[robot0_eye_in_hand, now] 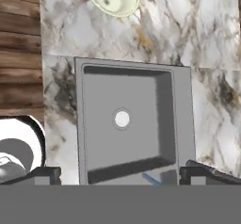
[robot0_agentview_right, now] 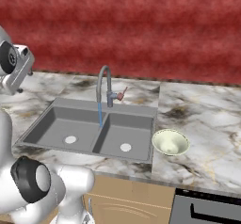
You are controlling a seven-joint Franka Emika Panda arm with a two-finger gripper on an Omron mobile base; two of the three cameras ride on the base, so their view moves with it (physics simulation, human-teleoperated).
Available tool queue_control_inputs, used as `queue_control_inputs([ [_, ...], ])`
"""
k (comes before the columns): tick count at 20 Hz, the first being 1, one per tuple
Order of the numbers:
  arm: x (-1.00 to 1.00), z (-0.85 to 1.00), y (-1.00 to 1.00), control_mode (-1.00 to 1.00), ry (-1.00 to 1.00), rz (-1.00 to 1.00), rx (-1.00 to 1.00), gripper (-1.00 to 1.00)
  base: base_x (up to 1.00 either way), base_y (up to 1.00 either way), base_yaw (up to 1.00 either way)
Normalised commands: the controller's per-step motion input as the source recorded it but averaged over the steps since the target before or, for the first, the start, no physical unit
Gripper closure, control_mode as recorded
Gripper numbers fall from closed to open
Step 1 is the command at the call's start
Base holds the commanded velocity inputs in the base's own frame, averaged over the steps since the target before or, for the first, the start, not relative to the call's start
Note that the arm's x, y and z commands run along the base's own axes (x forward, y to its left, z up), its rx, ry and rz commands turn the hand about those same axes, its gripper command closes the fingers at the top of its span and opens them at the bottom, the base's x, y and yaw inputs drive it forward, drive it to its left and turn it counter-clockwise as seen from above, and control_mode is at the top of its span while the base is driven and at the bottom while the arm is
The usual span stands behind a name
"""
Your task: Rinse each bowl for a few seconds and place them down in the sink or on the counter.
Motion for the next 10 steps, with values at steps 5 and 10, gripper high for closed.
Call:
queue_control_inputs([
  [5, 0.62, -0.06, 0.25, -1.00, 0.06, 0.70, 0.03, -1.00, 0.00, 0.00, 0.00],
  [10, 0.48, -0.28, 0.38, -1.00, 0.04, 0.70, 0.01, -1.00, 0.00, 0.00, 0.00],
])
